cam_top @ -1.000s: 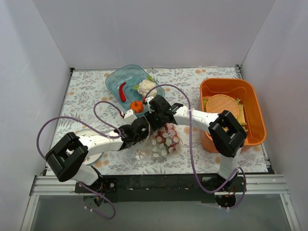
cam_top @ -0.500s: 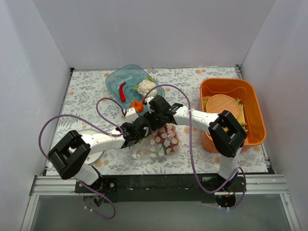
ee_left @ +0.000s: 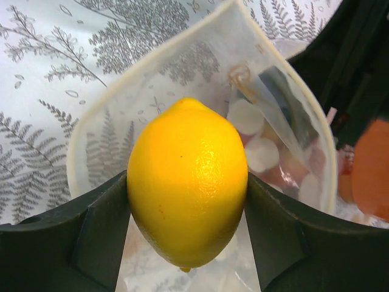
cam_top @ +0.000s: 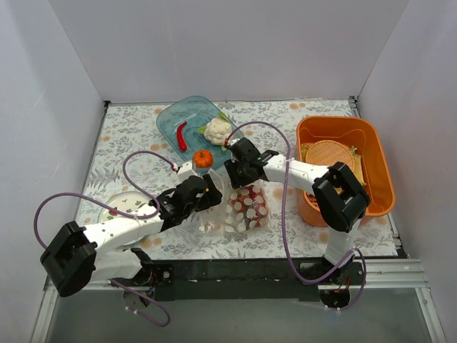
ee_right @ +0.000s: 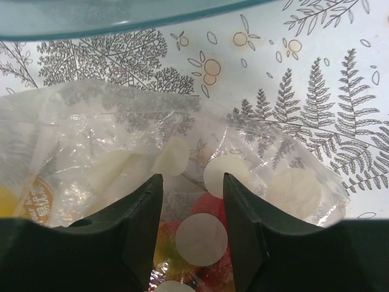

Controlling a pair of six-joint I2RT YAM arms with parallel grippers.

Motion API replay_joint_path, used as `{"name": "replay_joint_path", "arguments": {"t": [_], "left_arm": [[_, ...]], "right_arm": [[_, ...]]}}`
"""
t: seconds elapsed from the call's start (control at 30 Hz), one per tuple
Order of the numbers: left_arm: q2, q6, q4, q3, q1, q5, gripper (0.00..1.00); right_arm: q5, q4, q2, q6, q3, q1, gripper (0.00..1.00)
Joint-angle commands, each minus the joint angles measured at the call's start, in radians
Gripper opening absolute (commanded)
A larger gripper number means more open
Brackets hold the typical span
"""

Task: Open the zip-top bag and remove the fake food

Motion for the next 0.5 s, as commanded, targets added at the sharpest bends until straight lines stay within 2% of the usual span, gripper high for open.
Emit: {"name": "replay_joint_path", "arguments": {"t": [0.0,0.13,0.27,0.47], "left_arm": [[-0.082,-0.012,-0.083,-0.017,0.000,0.088,0.32],[-0.203,-0.040,-0.152,-0.025,0.002,0.106,0.32],[-0.289,-0.089,-0.270,0.017,0.008,0.017,0.32],[-0.337,-0.060,-0.373,0.119,0.016,-0.003,0.33]], "right_arm": [[0.042,0.028,-0.050,0.039,0.005,-0.007,0.52],[0.068,0.043,-0.065,0.053,-0.008,-0.013,0.51],[0.083,0.049,-0.082,0.057,-0.016,-0.014,0.52],[0.087,0.041,-0.082,0.057,-0.015,-0.016,0.52]]}}
